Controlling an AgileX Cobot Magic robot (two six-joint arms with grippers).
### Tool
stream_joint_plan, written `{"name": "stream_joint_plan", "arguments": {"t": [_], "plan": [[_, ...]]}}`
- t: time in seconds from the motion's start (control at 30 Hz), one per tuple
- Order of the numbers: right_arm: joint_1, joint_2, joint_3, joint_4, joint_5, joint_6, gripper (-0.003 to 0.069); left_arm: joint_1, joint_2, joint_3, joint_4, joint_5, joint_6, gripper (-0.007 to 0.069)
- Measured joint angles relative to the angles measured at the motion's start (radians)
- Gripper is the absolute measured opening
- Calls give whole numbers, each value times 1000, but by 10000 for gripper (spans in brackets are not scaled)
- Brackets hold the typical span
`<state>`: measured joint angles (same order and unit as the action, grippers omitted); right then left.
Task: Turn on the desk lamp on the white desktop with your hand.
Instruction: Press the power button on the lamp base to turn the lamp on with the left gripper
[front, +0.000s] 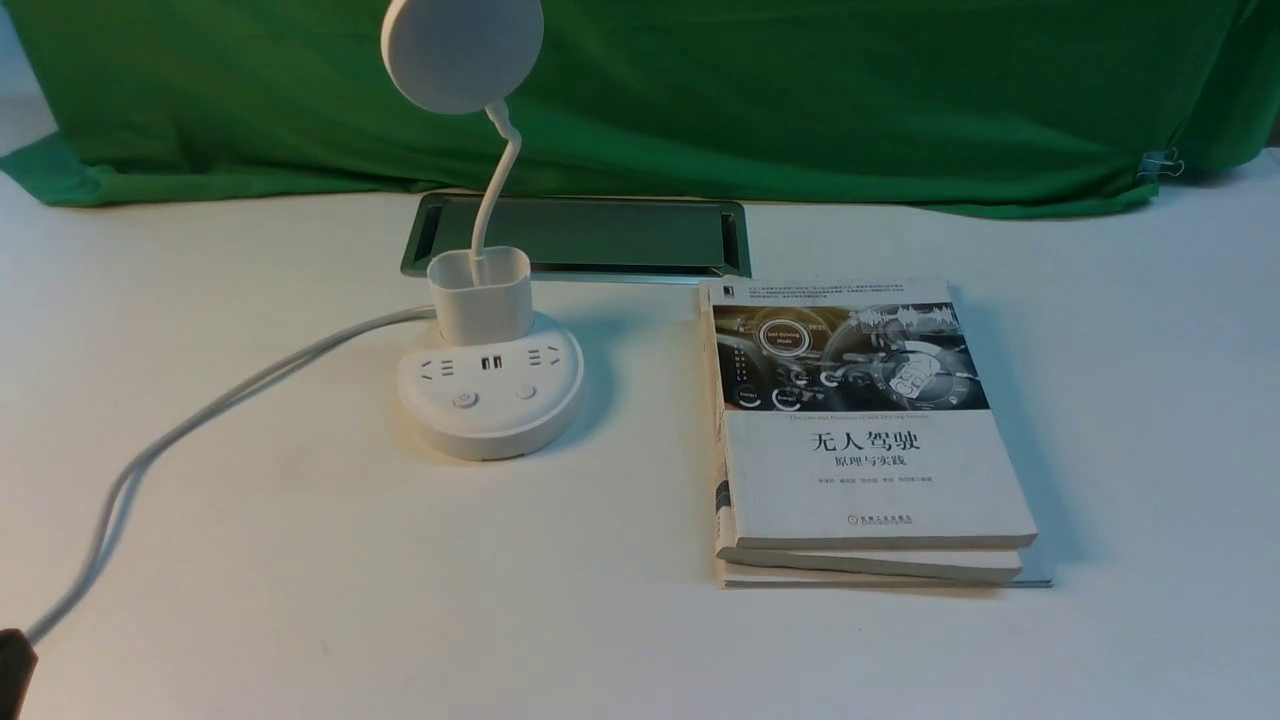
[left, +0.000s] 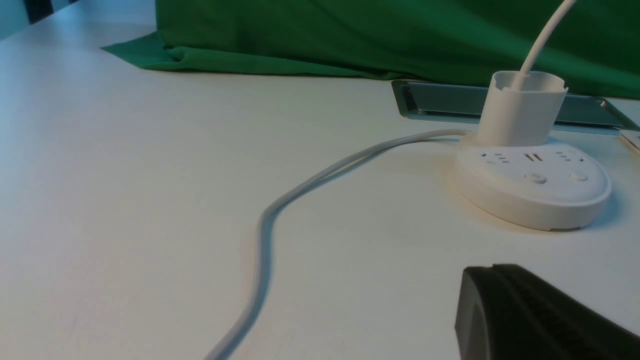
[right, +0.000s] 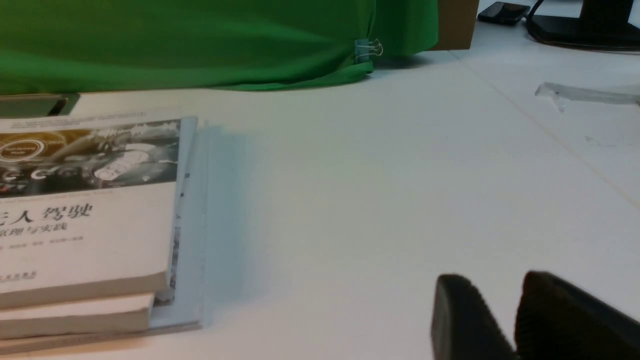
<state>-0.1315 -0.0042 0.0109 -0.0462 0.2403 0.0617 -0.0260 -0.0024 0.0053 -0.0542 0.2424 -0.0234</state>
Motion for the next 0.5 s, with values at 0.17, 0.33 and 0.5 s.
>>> {"name": "stream_joint_plan", "arguments": {"t": [0.17, 0.33, 0.5], "plan": [[0, 0, 0, 0, 0, 0, 237, 0, 0, 0, 0, 0, 0, 2], [0, 0, 0, 0, 0, 0, 237, 0, 0, 0, 0, 0, 0, 2], [0, 0, 0, 0, 0, 0, 237, 0, 0, 0, 8, 0, 0, 2]]}}
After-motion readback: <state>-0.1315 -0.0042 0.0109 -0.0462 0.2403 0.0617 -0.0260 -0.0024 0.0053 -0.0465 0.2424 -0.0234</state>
